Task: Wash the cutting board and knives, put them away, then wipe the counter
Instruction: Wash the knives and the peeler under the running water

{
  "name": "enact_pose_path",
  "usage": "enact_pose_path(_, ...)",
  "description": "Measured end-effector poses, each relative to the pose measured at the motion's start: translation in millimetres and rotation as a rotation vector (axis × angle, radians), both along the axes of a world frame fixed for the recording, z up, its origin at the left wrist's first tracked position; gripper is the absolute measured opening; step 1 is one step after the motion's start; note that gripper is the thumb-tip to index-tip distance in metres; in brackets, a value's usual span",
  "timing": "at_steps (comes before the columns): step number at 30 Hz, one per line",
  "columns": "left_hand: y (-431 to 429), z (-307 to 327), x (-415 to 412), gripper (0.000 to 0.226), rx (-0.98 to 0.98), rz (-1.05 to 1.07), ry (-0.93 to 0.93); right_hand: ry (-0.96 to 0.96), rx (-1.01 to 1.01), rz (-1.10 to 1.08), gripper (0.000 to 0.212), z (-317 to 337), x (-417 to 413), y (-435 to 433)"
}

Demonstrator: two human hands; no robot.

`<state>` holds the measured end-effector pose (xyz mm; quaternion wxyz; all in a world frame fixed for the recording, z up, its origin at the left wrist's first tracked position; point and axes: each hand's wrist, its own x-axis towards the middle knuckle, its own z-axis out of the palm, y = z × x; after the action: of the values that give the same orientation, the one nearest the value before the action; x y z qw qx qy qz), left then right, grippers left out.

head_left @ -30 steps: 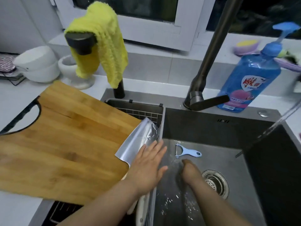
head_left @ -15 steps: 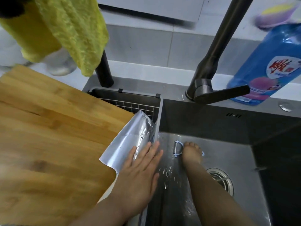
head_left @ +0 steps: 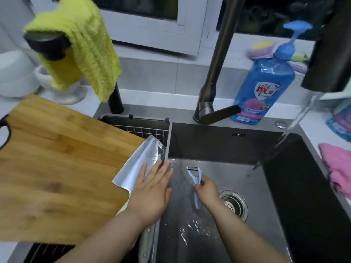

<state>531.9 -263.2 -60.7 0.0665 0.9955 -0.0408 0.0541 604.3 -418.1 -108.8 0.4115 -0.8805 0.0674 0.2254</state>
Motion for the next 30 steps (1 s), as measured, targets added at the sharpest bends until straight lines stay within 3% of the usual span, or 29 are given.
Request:
enact_pose_path(3,-18,14,-3,0.046,-0.036,0.014,-0.077,0.148,0.359,-0.244,0.022,19,-14,-16)
enact_pose_path(5,-41,26,-7,0.039,-0.205,0.017,-0.106,0.231,0.594,-0.391,0.019,31,-22,-30)
enact_pose_path(7,-67,36,-10,0.034,-0.389,0.09,0.018,0.251,0.712,-0.439,0.024,42,-27,-46)
enact_pose_path(10,-102,27,-11,0.035,-0.692,0.22,0.357,0.217,0.756,-0.427,0.024,59,-32,-65)
enact_pose_path(13,-127,26,-9,0.016,-1.004,0.271,0.491,0.159,0.754,-0.435,0.024,69,-35,-76)
enact_pose_path(15,-139,27,-9,0.032,-1.122,0.303,0.517,0.137,0.738,-0.407,0.025,74,-37,-82)
enact_pose_path(18,-147,31,-9,0.036,-1.195,0.356,0.501,0.172,0.734,-0.341,0.017,79,-37,-90)
enact_pose_path(25,-151,33,-3,0.034,-1.249,0.367,0.495,0.148,0.768,-0.363,0.027,83,-30,-93)
enact_pose_path(30,-143,31,2,0.032,-1.241,0.373,0.498,0.181,0.77,-0.298,0.021,81,-27,-91)
